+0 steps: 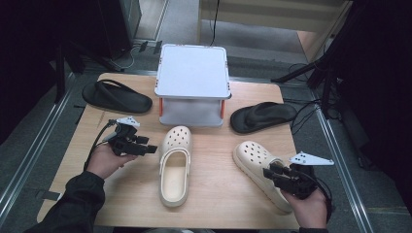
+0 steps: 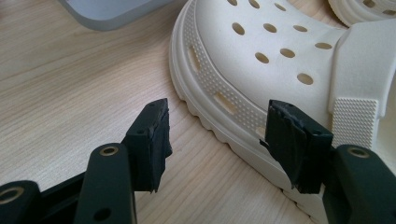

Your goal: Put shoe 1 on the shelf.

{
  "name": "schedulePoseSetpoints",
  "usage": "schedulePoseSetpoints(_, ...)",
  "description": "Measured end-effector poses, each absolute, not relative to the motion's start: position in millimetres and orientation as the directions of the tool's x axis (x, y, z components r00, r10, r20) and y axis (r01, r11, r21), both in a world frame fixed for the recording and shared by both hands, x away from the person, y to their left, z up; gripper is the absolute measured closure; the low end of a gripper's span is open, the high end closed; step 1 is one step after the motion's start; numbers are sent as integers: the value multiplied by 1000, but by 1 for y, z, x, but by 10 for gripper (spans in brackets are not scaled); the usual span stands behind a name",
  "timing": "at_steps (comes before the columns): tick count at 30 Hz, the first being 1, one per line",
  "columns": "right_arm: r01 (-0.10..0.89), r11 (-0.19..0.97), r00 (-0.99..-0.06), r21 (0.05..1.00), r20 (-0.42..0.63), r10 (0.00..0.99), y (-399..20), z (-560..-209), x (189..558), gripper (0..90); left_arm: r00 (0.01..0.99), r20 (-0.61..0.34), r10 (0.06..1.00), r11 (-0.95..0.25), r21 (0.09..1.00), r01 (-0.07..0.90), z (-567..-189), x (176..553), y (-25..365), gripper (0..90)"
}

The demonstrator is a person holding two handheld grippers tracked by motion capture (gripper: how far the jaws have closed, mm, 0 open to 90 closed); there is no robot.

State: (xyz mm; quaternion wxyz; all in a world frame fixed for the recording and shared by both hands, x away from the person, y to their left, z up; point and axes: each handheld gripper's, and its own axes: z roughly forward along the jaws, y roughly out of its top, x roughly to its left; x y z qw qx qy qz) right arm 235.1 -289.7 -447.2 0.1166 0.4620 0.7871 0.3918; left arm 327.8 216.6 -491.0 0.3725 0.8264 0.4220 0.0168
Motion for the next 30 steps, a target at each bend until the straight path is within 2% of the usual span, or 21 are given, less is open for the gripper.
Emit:
schedulePoseSetpoints(4, 644, 280, -533, 712, 156, 831, -293, -450, 235, 628, 641, -290, 711, -362, 630, 687, -491, 328, 216, 409)
schedulePoseSetpoints(13, 680, 275, -522, 680, 185, 833, -288, -469, 245, 629, 642, -284, 712, -363, 635, 683, -491, 328, 216, 410)
schedulePoseSetpoints(15, 683, 282, -526, 674, 186, 830, -287, -473, 248, 665, 642, -281, 713, -363, 636, 681, -492, 328, 216, 410)
schedulePoseSetpoints(18, 688, 285, -543, 667, 213, 812, -287, -477, 253, 769, 641, -282, 714, -362, 636, 681, -492, 328, 216, 410)
schedulePoseSetpoints(30, 676, 275, -560, 683, 236, 794, -276, -465, 258, 785, 639, -273, 720, -358, 642, 678, -491, 325, 218, 412)
